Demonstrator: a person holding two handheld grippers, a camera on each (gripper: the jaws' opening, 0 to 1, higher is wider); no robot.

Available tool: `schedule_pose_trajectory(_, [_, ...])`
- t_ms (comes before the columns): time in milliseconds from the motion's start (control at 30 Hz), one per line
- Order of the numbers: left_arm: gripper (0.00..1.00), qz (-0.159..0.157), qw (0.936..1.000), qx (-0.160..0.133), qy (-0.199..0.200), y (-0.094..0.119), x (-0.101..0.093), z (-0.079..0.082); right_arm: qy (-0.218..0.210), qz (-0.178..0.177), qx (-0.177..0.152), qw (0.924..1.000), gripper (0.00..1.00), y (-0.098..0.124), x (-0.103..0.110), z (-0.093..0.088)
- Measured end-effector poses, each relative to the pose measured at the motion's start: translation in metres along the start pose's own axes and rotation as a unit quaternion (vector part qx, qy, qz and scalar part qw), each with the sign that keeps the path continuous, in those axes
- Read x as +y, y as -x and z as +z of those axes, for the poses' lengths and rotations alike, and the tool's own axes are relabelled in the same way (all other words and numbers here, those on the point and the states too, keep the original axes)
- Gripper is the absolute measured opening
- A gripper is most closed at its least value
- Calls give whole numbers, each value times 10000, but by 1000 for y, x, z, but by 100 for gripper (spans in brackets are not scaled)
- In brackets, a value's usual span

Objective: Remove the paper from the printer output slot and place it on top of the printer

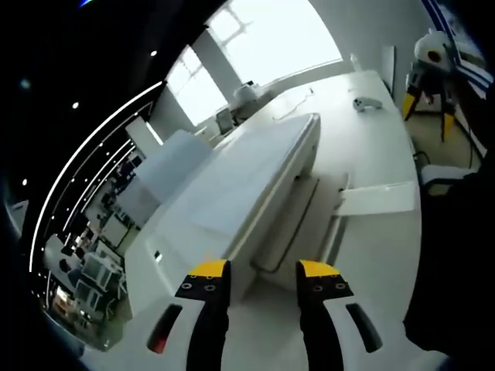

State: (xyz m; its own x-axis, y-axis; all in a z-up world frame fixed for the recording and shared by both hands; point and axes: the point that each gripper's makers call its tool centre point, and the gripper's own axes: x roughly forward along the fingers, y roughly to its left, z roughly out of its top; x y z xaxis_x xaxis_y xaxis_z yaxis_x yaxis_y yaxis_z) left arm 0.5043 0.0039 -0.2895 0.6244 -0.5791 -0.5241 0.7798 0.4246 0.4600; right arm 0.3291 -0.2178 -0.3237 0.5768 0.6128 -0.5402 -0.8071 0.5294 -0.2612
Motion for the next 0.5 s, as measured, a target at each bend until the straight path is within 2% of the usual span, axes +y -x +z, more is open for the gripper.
schedule_pose_trajectory(267, [38,145,9998,-50,112,20,1,-8,-29,76,-7,10000,41,-7,4,-1])
schedule_pose_trajectory(500, [38,253,9995,-139,122,29,2,-7,-26,79,1,10000,42,-8,5,0])
